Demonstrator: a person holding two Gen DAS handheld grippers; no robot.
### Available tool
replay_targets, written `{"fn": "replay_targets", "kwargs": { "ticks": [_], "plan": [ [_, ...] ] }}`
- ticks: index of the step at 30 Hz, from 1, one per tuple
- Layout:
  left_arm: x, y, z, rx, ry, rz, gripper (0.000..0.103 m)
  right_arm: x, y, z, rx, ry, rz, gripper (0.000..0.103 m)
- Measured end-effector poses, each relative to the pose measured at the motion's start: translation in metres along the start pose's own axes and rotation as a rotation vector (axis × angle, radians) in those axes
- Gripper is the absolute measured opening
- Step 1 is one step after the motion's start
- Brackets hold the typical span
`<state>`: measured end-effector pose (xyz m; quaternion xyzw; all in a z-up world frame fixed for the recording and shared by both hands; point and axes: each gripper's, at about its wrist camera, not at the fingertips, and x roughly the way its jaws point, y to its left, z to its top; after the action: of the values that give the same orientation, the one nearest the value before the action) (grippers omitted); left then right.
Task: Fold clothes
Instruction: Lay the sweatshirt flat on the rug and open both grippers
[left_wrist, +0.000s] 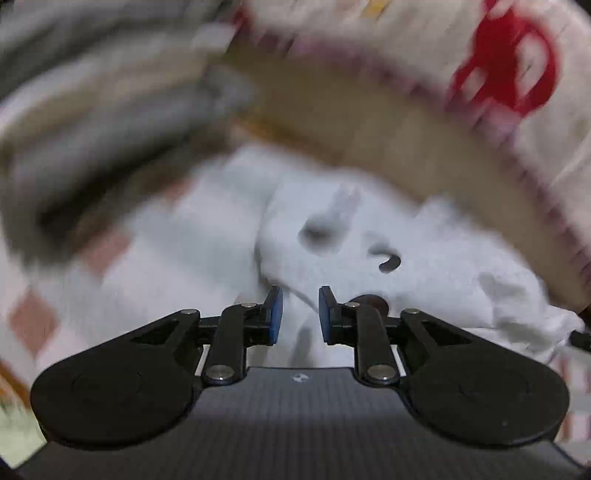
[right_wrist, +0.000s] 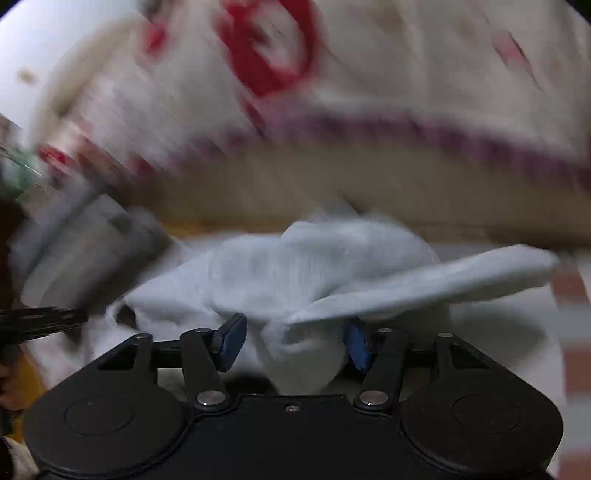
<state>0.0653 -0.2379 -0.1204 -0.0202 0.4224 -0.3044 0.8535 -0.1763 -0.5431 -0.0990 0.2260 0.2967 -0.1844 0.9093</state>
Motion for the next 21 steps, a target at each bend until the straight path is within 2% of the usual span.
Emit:
{"fn": "replay_targets", "kwargs": {
  "ticks": [2,6,8,10,13,15,16,18,19,20,21],
  "plan": [
    [0.008,0.013,-0.022,-0.018,0.035,0.003,0.019,0.006,-0.011,-0.018,0.024,0.045,-0.030,0.063],
    [0.004,0.008,-0.025,-0.018,0.059,-0.073,0.025,0.004,-0.019,-0.027,0.070,0.066,-0.023,0.062],
    [0.000,-0.003,-0.025,0.009,0.054,-0.105,0.049,0.009,-0.018,-0.025,0.081,0.070,-0.015,0.063],
    [0.000,-0.009,-0.028,0.022,0.065,-0.106,0.056,0.012,-0.010,-0.030,0.053,0.089,0.009,0.062],
    [0.008,-0.008,-0.035,0.001,0.105,-0.060,0.058,0.014,0.003,-0.040,-0.021,0.115,0.018,0.062],
    [0.013,-0.005,-0.037,-0.032,0.132,-0.047,0.058,0.016,0.001,-0.044,-0.014,0.127,0.013,0.062],
    [0.015,-0.001,-0.037,-0.067,0.157,-0.096,0.055,0.015,-0.006,-0.047,0.003,0.130,0.004,0.062],
    [0.018,0.002,-0.038,-0.101,0.195,-0.246,0.055,0.017,-0.020,-0.050,0.051,0.136,-0.028,0.062],
    [0.019,0.000,-0.038,-0.095,0.196,-0.271,0.056,0.016,-0.031,-0.050,0.086,0.136,-0.048,0.062],
    [0.020,-0.004,-0.039,-0.079,0.187,-0.265,0.057,0.016,-0.042,-0.051,0.121,0.134,-0.064,0.062],
    [0.022,-0.009,-0.040,-0.051,0.182,-0.226,0.058,0.016,-0.053,-0.050,0.156,0.131,-0.067,0.062]
  ]
}}
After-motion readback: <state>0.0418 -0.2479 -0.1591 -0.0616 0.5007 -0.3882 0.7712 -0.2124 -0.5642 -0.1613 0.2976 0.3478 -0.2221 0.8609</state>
